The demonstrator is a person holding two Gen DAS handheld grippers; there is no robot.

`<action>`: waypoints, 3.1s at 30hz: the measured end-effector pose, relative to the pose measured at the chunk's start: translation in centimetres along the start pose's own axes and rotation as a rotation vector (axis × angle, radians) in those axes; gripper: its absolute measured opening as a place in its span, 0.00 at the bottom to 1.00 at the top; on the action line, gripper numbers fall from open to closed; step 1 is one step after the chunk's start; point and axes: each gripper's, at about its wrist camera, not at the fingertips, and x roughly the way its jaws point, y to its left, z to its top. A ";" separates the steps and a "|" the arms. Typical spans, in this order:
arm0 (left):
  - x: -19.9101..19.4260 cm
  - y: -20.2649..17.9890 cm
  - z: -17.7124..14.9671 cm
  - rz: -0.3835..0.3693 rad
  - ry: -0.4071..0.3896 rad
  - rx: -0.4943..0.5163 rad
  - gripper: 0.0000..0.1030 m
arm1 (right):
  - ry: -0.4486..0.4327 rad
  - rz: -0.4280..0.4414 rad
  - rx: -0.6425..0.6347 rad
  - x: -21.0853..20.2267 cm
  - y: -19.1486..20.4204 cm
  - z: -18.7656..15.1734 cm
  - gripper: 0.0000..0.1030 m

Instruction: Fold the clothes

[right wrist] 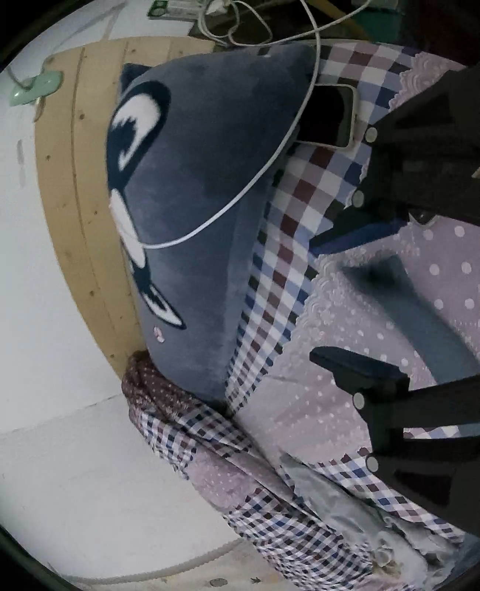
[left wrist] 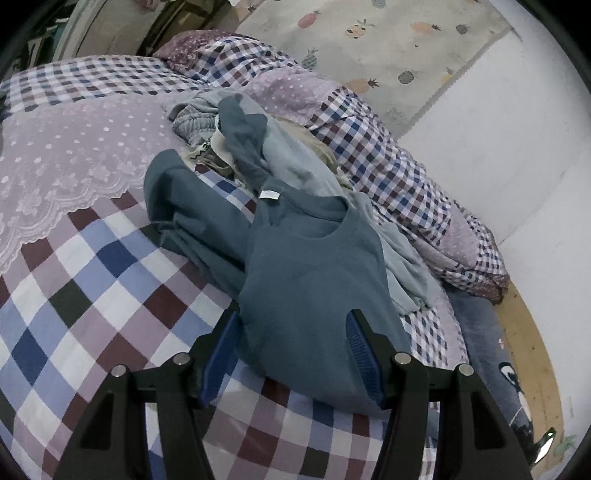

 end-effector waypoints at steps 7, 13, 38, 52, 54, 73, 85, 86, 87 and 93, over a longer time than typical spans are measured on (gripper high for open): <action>0.6 -0.3 -0.2 -0.005 0.002 -0.001 0.47 | 0.189 0.372 -0.137 0.5 8.2 -4.5 0.57; 0.7 0.0 -0.1 -0.005 0.002 -0.025 0.13 | 0.449 0.731 -0.478 -0.9 19.4 -13.5 0.57; -2.1 -3.6 1.6 -0.246 -0.071 0.123 0.04 | 0.488 0.919 -0.971 -7.9 33.8 -28.7 0.06; -4.0 -1.2 3.9 -0.279 -0.175 0.026 0.51 | 0.198 0.753 -0.878 -6.1 39.6 -16.6 0.03; -4.4 0.2 4.6 -0.254 -0.206 -0.009 0.52 | 0.157 0.698 -0.841 -4.9 40.6 -14.2 0.03; 2.3 4.1 4.7 -0.074 0.114 -0.077 0.53 | 0.250 0.538 -0.426 -0.1 30.6 -10.4 0.36; 5.4 4.3 4.6 -0.115 0.181 -0.180 0.38 | 0.360 0.721 -0.407 -7.3 21.9 -18.1 0.45; 5.7 4.1 4.5 -0.141 0.199 -0.190 0.19 | 0.379 0.735 -0.419 -7.4 22.0 -18.7 0.45; 5.9 3.8 4.3 -0.156 0.212 -0.196 0.13 | 0.396 0.754 -0.441 -7.6 22.2 -19.5 0.45; 4.4 -1.1 3.6 -0.329 0.240 -0.115 0.03 | 0.382 0.880 -0.594 -11.2 24.7 -24.1 0.45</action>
